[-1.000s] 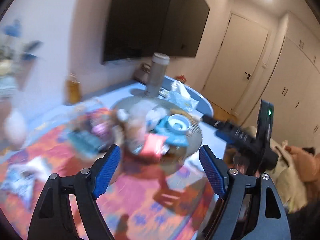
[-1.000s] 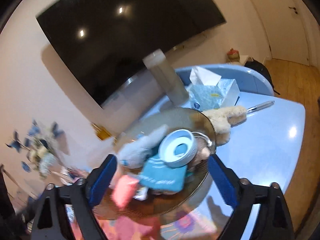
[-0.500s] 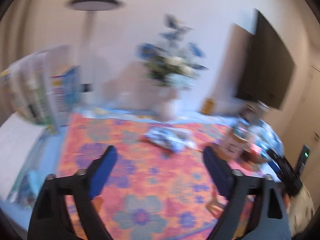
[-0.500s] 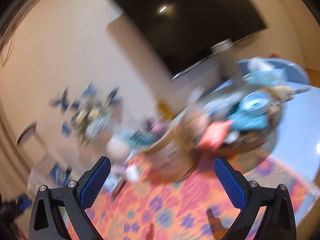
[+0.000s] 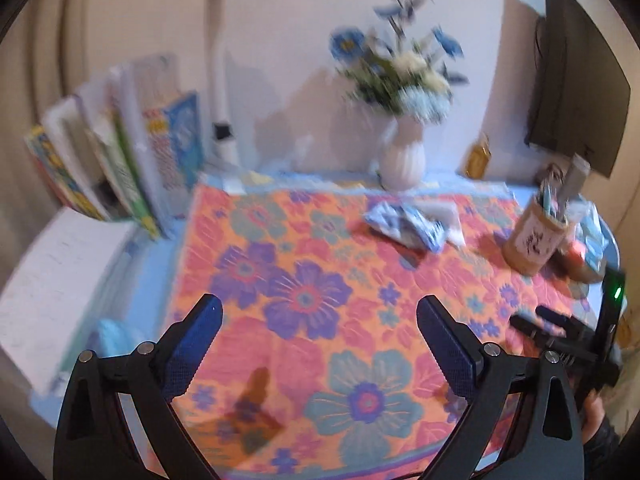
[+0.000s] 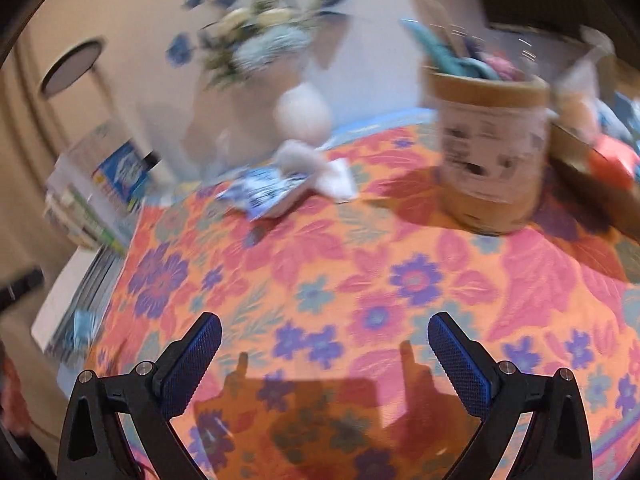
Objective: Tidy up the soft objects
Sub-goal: 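Move both tools back over the tablecloth, then grasp the blue-white printed snack bag with the left tool while the right tool grasps the white tissue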
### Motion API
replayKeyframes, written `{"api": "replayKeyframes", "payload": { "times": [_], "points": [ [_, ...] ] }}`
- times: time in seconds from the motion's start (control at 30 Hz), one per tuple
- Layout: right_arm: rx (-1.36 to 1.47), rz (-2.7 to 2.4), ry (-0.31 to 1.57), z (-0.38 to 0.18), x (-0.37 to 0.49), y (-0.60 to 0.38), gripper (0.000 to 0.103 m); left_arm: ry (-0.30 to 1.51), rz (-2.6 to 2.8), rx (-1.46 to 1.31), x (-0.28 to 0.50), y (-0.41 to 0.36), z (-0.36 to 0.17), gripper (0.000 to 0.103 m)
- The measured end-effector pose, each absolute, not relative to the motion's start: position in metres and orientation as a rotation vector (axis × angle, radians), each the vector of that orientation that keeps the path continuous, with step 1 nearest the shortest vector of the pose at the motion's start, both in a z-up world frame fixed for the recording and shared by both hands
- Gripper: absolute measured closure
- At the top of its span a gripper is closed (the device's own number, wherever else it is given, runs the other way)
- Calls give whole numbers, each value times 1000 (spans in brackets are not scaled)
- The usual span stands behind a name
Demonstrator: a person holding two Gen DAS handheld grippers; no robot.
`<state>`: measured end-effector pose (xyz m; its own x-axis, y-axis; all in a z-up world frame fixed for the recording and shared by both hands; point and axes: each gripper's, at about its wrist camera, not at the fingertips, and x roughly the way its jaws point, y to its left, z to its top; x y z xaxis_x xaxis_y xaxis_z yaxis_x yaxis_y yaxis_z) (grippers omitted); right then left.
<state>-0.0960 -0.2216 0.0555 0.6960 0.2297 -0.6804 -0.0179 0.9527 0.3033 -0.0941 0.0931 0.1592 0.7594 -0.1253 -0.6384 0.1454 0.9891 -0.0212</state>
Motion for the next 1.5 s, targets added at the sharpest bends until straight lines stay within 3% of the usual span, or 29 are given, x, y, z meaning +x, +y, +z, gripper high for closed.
{"api": "replayKeyframes", "payload": {
  "times": [0.27, 0.37, 0.6, 0.73, 0.93, 1.23, 1.37, 1.5],
  "points": [
    [246, 168, 796, 52, -98, -196, 0, 581, -33, 50, -122, 136, 223, 1],
    [222, 123, 824, 42, -93, -202, 0, 625, -52, 41, -102, 116, 192, 1],
    [144, 45, 879, 26, -87, -218, 0, 793, -166, -51, -38, 36, 41, 2],
    [240, 127, 914, 17, -82, -231, 0, 833, -155, -4, -28, 9, 8, 2],
    [269, 139, 903, 17, -84, -234, 0, 939, -169, 35, -18, 0, -4, 1],
    [248, 139, 925, 16, -81, -232, 0, 943, -180, 40, -17, -1, -4, 1],
    [-44, 26, 1084, 11, -74, -194, 0, 959, -227, -82, -15, 14, 10, 1],
    [13, 144, 1031, 46, -69, -182, 0, 920, -290, -186, 3, 19, 47, 1]
  ]
}}
